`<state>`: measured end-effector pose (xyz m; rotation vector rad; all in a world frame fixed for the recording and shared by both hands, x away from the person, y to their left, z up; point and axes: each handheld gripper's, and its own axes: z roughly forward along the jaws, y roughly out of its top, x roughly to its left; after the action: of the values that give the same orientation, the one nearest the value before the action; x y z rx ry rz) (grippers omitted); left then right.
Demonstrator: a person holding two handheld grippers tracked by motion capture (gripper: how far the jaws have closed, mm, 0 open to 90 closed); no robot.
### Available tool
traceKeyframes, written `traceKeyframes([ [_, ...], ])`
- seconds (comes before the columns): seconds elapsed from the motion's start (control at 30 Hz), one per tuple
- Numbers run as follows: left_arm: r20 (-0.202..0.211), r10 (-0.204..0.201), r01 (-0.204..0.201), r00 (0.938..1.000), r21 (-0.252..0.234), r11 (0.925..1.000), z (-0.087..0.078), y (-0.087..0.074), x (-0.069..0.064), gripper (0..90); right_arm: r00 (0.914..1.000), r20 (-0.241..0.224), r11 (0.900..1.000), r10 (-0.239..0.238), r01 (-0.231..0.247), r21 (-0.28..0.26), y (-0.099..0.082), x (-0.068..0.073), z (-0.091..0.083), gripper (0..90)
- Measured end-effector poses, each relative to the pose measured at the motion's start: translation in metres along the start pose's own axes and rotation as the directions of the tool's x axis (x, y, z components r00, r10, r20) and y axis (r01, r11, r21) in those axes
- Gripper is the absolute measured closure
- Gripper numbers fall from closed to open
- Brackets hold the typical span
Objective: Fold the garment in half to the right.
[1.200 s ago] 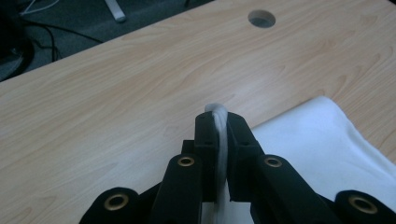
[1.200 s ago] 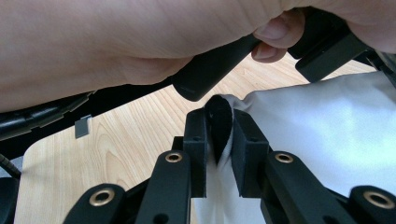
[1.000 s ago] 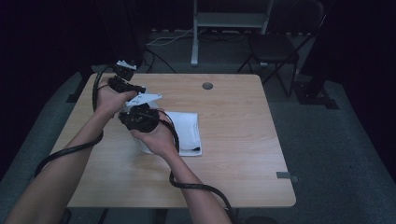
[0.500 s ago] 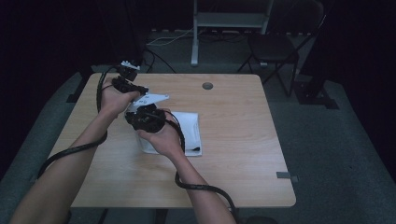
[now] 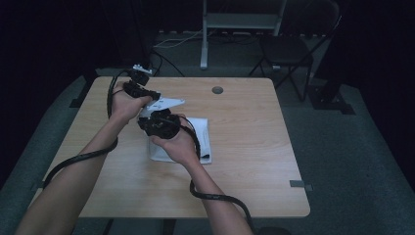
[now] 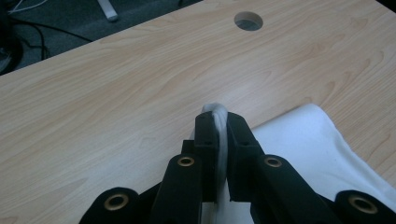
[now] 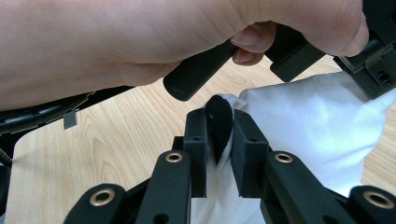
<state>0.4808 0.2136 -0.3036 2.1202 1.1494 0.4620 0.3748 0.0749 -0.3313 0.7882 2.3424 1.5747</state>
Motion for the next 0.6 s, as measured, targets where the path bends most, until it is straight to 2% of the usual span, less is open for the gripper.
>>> traceKeyframes([
  [0.6,0.017,-0.017,0.018,0.9997,-0.015,0.9997,0.008,0.0,-0.007,84.7,0.9997,0.012,0.9997,0.022,-0.022,0.008,-0.008,-0.009,-0.013,78.1],
])
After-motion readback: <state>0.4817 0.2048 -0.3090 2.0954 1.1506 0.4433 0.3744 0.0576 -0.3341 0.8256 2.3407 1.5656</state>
